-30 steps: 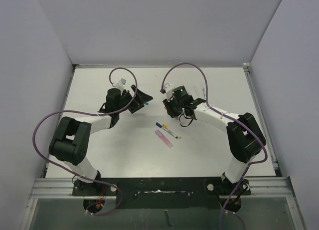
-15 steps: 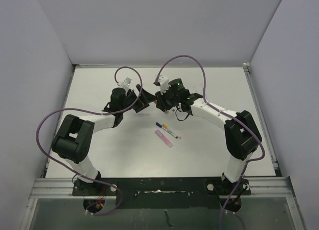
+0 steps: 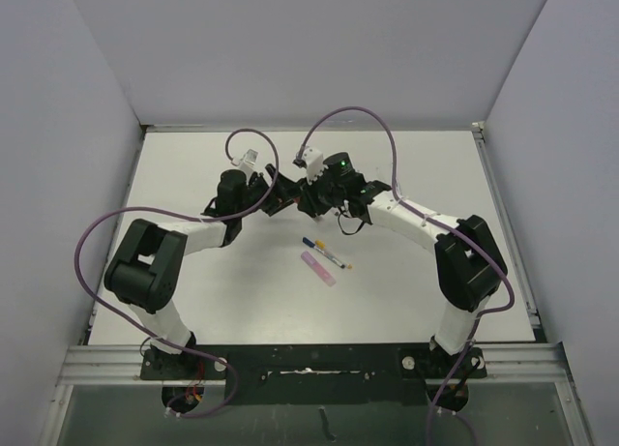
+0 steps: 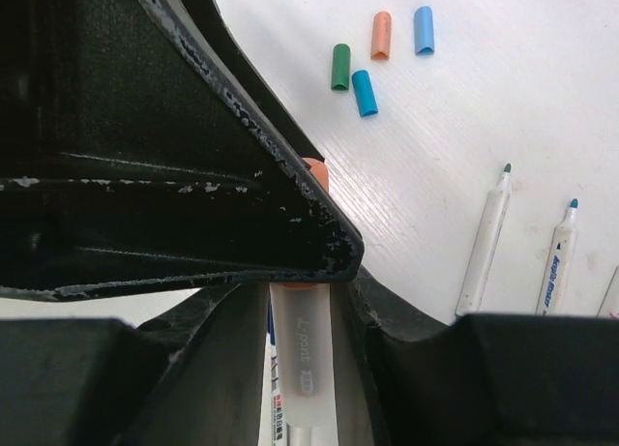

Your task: Open the pen caps

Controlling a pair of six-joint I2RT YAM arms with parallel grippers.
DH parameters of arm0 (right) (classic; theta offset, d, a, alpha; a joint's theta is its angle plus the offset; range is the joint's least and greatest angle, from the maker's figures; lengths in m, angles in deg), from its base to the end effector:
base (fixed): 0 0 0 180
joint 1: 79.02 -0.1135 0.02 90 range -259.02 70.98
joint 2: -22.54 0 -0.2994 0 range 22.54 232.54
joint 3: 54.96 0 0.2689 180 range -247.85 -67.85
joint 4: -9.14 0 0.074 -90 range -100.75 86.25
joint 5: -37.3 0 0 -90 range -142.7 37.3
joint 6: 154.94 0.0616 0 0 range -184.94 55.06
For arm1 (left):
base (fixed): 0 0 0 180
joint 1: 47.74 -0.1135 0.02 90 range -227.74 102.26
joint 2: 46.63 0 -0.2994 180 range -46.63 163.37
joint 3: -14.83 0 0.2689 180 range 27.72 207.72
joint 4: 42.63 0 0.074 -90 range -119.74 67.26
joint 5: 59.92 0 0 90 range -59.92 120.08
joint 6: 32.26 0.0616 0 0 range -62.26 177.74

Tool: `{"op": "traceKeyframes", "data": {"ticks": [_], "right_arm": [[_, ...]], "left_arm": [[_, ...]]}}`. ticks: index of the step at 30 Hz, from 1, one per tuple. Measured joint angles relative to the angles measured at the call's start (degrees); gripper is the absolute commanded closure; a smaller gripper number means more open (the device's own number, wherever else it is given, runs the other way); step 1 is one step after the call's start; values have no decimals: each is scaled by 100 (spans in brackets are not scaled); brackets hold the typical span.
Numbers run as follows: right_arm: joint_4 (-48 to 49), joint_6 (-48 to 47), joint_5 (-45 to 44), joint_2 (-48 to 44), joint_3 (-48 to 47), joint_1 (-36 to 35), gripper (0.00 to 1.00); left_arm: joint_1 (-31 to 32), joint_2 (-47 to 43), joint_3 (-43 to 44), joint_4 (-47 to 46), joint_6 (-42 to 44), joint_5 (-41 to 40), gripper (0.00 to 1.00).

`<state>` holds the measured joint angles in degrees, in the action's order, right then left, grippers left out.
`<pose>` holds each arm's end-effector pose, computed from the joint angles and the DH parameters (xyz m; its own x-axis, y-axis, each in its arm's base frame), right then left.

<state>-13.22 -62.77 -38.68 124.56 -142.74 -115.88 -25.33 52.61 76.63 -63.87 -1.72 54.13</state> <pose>0.3514 0.2821 0.2604 -0.5046 -0.3324 -0.7968 -0.7190 0.6727 0.1747 0.3664 -0.1782 0.2092 -0.7425 -0.5446 -0.3900 0.1386 0.4448 -0.8849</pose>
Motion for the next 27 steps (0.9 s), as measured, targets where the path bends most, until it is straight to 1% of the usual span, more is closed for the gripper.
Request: {"op": "traceKeyframes", "data": {"ticks": [4,6,9,14,18,22,25,26,27], "right_arm": [[17,26,15,0,0,0,89],[24,48,17,0,0,0,89],[50,96,22,0,0,0,90],[92,146,35,0,0,0,90],[116,175,48,0,0,0,90],[208,229,55,0,0,2,90],[258,291,50,0,0,2,89],[280,304,50,0,0,2,89],[302,310,46,-2,0,2,89]], "left_arm": [[26,0,0,-70,-13,-2,41],[39,0,0,-114,-11,-2,44],[48,0,0,-205,-9,0,50],[70,0,0,-267,-11,0,57],[79,0,0,-295,-9,-2,65],[79,0,0,-295,11,-26,69],[79,0,0,-293,26,-63,78],[76,0,0,-291,35,-92,82],[74,0,0,-286,39,-120,91]]}}
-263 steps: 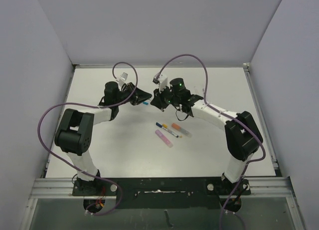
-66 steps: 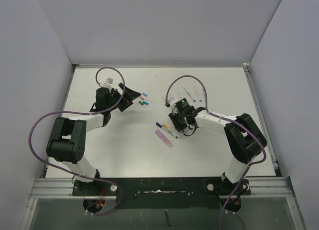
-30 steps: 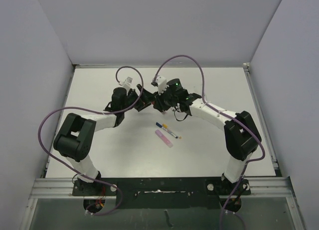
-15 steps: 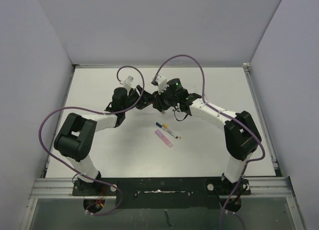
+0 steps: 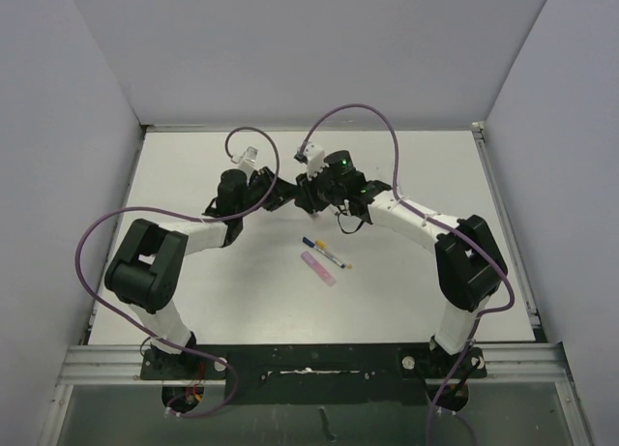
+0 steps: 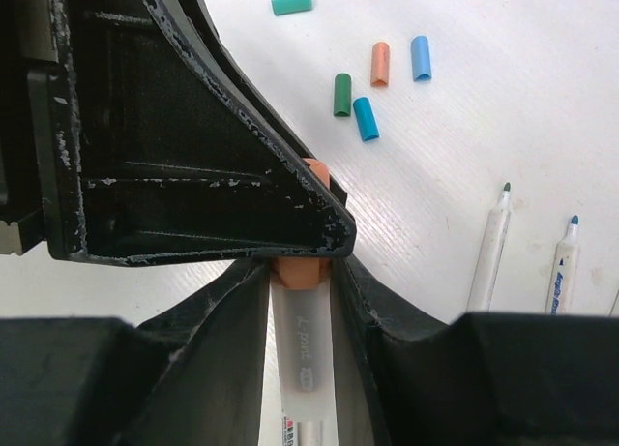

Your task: Open the pen caps

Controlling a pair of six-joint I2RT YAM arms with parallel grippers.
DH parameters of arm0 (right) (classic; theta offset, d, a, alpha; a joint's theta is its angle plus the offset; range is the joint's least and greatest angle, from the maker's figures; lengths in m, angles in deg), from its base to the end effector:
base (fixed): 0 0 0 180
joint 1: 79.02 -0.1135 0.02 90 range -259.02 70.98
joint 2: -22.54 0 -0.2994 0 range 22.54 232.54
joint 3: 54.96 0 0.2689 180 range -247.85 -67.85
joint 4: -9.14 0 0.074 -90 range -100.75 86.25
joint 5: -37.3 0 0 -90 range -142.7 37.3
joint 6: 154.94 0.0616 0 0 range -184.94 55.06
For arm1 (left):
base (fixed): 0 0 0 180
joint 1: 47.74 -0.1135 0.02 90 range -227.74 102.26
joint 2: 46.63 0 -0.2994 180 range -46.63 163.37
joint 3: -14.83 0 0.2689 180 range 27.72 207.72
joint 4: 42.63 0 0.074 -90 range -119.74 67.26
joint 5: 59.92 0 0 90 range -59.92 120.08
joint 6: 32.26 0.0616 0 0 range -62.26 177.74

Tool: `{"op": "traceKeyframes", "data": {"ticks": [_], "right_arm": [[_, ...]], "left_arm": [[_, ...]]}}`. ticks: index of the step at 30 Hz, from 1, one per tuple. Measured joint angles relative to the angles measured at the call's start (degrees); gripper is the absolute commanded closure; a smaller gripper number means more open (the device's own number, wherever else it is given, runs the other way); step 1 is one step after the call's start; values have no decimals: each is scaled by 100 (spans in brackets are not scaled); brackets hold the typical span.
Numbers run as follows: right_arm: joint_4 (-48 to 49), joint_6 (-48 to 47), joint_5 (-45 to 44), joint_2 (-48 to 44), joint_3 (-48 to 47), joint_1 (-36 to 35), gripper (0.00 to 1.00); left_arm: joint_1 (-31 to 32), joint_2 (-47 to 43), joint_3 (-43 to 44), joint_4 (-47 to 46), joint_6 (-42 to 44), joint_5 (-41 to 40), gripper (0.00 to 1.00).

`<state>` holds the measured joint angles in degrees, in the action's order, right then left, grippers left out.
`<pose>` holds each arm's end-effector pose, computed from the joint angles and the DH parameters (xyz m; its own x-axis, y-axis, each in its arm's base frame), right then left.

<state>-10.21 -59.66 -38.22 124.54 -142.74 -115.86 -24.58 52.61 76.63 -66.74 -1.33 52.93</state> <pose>0.3543 0.2847 0.2664 -0.5094 -0.2703 -0.8170 -0.7034 0.6777 0.2143 0.3665 -0.1828 0.2154 -0.7179 -0.5527 -0.4233 0.1830 0.4369 -0.8807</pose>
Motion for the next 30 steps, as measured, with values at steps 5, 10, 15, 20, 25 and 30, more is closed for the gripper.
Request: {"op": "traceKeyframes", "data": {"ticks": [5,10,15,20,25,30], "right_arm": [[17,46,-24,0,2,0,51],[39,81,-20,0,4,-2,45],[24,76,0,0,2,-2,46],[26,76,17,2,4,-2,51],[26,74,26,2,4,-2,54],[26,74,59,7,2,-2,55]], "left_arm": [[-2,0,0,-11,-7,-13,100],[4,0,0,-15,-31,31,100],[-24,0,0,-15,-72,111,100],[-94,0,0,-57,-195,210,100],[-129,0,0,-66,-245,249,100],[-175,0,0,-81,-289,278,100]]}}
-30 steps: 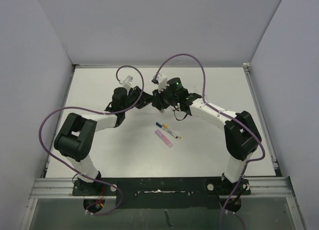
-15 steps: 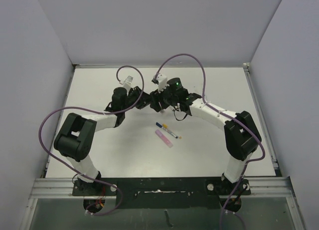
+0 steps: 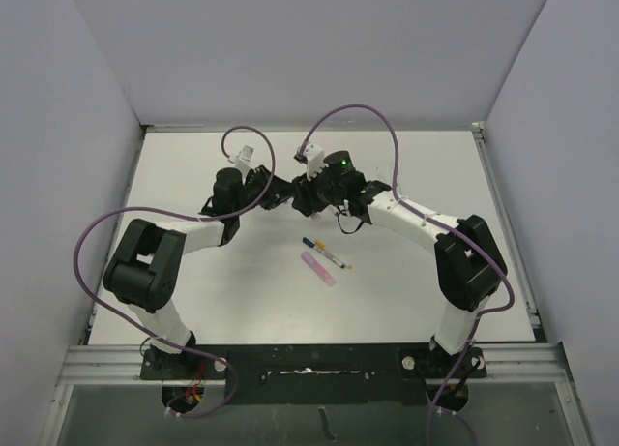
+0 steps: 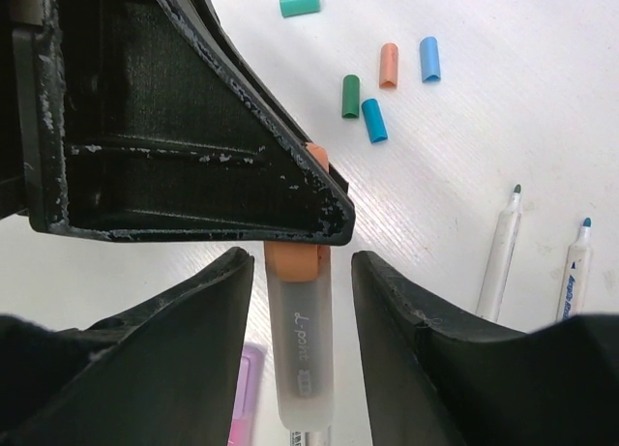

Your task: Open the pen caps

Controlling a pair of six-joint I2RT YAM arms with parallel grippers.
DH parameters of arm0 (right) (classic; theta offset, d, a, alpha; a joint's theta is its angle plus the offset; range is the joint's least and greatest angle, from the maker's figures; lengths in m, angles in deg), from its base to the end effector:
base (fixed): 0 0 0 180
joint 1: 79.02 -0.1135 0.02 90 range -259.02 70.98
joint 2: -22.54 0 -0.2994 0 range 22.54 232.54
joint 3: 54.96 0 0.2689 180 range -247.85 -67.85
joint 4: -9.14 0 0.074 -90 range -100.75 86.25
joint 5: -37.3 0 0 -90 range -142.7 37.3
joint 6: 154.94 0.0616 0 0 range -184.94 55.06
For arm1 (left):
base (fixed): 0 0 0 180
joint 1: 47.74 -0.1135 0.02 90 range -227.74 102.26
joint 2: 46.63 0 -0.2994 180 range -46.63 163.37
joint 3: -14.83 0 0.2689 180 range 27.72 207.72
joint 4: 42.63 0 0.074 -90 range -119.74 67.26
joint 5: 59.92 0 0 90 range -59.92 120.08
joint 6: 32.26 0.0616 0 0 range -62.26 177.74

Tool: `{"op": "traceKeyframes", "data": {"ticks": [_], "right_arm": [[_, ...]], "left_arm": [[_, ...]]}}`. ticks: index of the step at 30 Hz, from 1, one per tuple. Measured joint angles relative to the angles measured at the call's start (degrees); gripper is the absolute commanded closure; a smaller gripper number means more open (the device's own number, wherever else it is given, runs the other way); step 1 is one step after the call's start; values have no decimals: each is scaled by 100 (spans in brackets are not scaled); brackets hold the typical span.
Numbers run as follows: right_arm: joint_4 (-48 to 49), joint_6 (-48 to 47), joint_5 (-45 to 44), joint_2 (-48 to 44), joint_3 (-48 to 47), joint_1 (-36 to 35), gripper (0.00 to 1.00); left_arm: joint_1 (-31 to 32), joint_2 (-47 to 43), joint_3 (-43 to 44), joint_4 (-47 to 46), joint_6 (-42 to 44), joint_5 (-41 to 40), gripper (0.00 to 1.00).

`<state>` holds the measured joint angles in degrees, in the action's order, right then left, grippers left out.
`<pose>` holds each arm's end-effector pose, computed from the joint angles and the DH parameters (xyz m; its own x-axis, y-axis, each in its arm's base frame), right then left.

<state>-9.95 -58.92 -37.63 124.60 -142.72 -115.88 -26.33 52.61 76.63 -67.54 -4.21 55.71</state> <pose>0.3541 0.2855 0.2664 -0.5169 -0.2609 -0.8153 -0.7026 0.6734 0.2299 0.3701 -0.1738 0.2174 -0.7324 -0.5675 -0.3762 0.1614 0.3921 -0.9056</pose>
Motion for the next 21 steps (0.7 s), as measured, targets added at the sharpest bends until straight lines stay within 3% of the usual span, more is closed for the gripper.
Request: {"op": "traceKeyframes", "data": {"ticks": [6,13,21], "right_arm": [[4,-11,24,142,2,0,65],[24,-72,105,251,2,-4,99],[48,-101,107,249,4,-11,100]], "left_arm": [[-81,0,0,-68,-57,22,100],[-129,0,0,-57,-48,55,100],[-214,0,0,-57,-50,144,100]]}}
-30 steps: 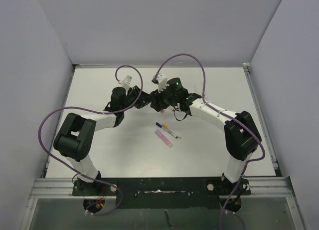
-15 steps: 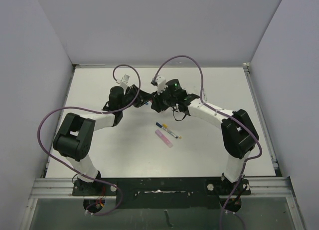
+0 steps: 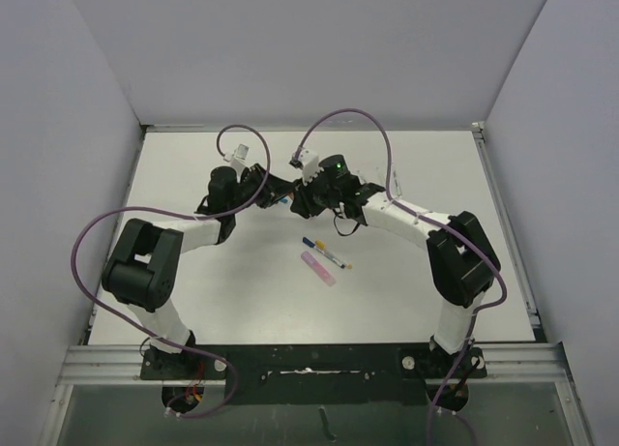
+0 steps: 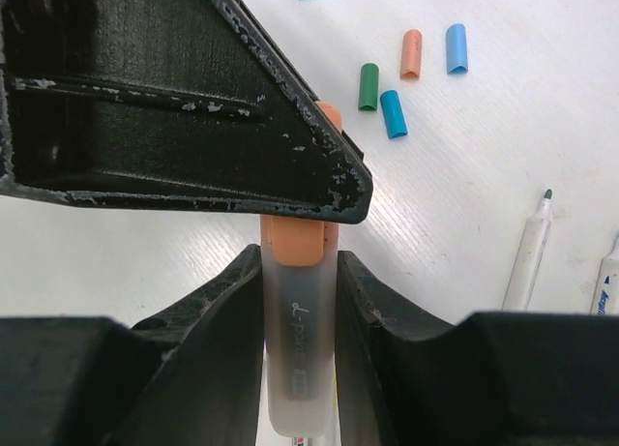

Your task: Open the pen caps

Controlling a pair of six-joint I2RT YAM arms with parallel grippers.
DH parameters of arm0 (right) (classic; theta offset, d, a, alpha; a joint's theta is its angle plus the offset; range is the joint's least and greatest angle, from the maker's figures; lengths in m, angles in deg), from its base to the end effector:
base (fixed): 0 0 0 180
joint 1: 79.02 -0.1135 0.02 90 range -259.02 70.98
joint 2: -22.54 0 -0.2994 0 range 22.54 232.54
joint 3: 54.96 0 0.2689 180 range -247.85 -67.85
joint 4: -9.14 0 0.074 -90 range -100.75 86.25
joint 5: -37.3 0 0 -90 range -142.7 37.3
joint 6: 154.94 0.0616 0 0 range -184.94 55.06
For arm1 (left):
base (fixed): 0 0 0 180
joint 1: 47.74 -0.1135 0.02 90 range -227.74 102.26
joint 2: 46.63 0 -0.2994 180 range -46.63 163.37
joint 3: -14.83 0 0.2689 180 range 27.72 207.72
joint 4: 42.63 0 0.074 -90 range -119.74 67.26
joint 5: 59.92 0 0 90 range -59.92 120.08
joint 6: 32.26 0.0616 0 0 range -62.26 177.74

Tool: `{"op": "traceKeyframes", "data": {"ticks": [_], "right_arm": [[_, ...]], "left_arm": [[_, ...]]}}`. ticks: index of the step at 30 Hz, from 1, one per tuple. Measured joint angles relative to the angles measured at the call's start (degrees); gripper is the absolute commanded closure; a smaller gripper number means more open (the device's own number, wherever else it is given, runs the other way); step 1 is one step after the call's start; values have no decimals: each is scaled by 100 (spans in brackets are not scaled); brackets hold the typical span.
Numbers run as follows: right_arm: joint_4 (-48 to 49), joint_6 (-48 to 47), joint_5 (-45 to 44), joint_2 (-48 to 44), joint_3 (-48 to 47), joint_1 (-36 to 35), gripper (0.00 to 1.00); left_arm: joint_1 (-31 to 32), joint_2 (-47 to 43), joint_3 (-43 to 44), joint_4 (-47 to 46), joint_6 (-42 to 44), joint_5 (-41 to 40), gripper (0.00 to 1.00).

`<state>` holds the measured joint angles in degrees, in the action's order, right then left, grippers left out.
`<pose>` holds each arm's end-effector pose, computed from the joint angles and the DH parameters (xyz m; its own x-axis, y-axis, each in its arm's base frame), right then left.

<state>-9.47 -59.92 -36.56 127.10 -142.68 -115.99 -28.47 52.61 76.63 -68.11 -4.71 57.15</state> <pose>0.3581 0.2910 0.2481 -0.5280 -0.2922 -0.7974 -0.7152 0.6594 0.2319 0.3755 -0.1610 0.2188 -0.7236 -0.5834 -0.3689 0.1569 0.3815 -0.9110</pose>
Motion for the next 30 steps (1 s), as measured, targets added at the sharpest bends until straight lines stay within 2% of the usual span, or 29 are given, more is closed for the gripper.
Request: {"op": "traceKeyframes", "data": {"ticks": [10,15,17,30], "right_arm": [[439,-24,87,-214,382,-57,100],[-378,-66,39,-684,1027,203,100],[-590,-70,-2,-741,1161,308,100],[-791,-297,-623,-868,1016,804,100]], "left_arm": [[-372,0,101,219,-114,761,100],[-1362,0,555,225,-35,177,100],[-1574,0,643,212,-22,-11,100],[-1384,17,404,833,376,-24,98]]}}
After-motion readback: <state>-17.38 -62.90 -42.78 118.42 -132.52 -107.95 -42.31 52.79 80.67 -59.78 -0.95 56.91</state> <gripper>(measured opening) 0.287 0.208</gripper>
